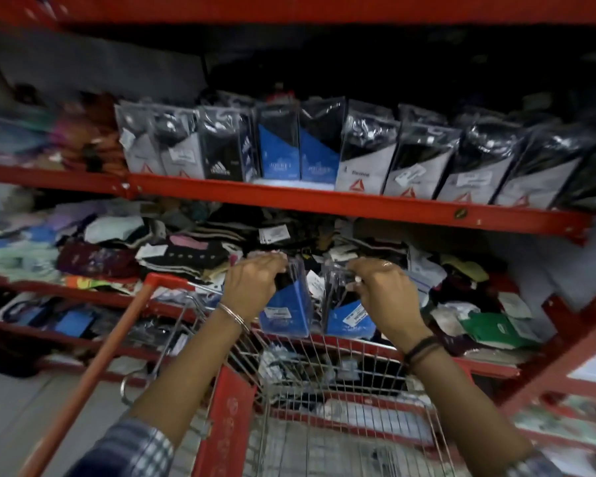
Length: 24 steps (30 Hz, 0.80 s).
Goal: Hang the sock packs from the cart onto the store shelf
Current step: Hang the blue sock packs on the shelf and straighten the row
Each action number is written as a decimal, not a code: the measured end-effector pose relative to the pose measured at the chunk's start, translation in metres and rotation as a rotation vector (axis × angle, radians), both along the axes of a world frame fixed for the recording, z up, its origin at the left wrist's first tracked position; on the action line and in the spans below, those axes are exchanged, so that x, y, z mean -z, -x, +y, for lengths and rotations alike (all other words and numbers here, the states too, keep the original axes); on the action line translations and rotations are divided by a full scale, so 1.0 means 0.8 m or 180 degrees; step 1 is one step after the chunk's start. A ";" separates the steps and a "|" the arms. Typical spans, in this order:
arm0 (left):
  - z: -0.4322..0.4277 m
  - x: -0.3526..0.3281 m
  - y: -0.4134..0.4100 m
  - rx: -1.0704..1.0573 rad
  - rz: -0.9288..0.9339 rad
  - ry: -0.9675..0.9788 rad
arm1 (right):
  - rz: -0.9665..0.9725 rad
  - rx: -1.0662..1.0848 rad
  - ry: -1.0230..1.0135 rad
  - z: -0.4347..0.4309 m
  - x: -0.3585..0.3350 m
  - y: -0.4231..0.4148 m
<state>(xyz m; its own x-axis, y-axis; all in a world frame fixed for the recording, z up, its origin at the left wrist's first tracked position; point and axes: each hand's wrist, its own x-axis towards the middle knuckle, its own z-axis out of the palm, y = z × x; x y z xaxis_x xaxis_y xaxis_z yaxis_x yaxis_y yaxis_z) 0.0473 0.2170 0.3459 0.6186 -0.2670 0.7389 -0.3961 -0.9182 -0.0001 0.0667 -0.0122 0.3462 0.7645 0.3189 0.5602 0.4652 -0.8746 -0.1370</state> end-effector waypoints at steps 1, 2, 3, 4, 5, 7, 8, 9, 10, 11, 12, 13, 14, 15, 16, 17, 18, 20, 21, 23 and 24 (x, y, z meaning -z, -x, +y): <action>0.004 -0.021 -0.005 0.0005 -0.0139 -0.0023 | -0.0140 -0.0049 -0.0090 0.003 -0.019 -0.003; 0.010 -0.039 -0.012 0.0007 -0.0277 -0.0018 | -0.0286 -0.0098 -0.0165 0.005 -0.036 -0.005; 0.015 -0.059 -0.019 -0.0002 -0.0401 -0.0018 | -0.0420 -0.0145 -0.0227 0.008 -0.055 -0.008; 0.021 -0.077 -0.027 -0.0004 -0.0524 -0.0026 | -0.0520 -0.0174 -0.0273 0.011 -0.073 -0.010; 0.027 -0.093 -0.034 -0.0016 -0.0633 -0.0040 | -0.0605 -0.0198 -0.0326 0.013 -0.088 -0.014; 0.039 -0.130 -0.051 -0.0027 -0.0859 -0.0104 | -0.0783 -0.0245 -0.0437 0.020 -0.119 -0.023; 0.043 -0.148 -0.060 -0.0013 -0.0971 -0.0132 | -0.0867 -0.0250 -0.0475 0.024 -0.134 -0.029; 0.047 -0.164 -0.068 0.0005 -0.1067 -0.0149 | -0.0954 -0.0265 -0.0498 0.029 -0.148 -0.035; 0.052 -0.179 -0.078 0.0023 -0.1178 -0.0156 | -0.1053 -0.0290 -0.0515 0.035 -0.162 -0.041; 0.055 -0.191 -0.086 0.0020 -0.1252 -0.0162 | -0.1173 -0.0319 -0.0520 0.038 -0.173 -0.047; 0.058 -0.203 -0.097 0.0018 -0.1323 -0.0170 | -0.1287 -0.0321 -0.0510 0.043 -0.182 -0.054; 0.060 -0.212 -0.106 0.0024 -0.1368 -0.0189 | -0.1369 -0.0306 -0.0498 0.046 -0.189 -0.059; 0.062 -0.220 -0.116 0.0048 -0.1406 -0.0213 | -0.1419 -0.0277 -0.0493 0.050 -0.196 -0.066; 0.062 -0.227 -0.124 0.0081 -0.1424 -0.0235 | -0.1462 -0.0254 -0.0490 0.053 -0.201 -0.072; 0.063 -0.232 -0.135 0.0112 -0.1455 -0.0243 | -0.1515 -0.0237 -0.0481 0.057 -0.205 -0.078; 0.063 -0.236 -0.145 0.0146 -0.1440 -0.0246 | -0.1566 -0.0229 -0.0465 0.060 -0.209 -0.086; 0.063 -0.239 -0.154 0.0183 -0.1413 -0.0247 | -0.1594 -0.0239 -0.0461 0.063 -0.213 -0.092; 0.063 -0.240 -0.175 0.0238 -0.1334 -0.0280 | -0.1574 -0.0268 -0.0474 0.071 -0.217 -0.106; 0.063 -0.239 -0.183 0.0247 -0.1314 -0.0312 | -0.1547 -0.0259 -0.0475 0.074 -0.218 -0.113; 0.065 -0.237 -0.200 0.0261 -0.1285 -0.0398 | -0.1519 -0.0202 -0.0452 0.083 -0.215 -0.128; 0.066 -0.235 -0.207 0.0274 -0.1285 -0.0439 | -0.1517 -0.0191 -0.0455 0.087 -0.212 -0.135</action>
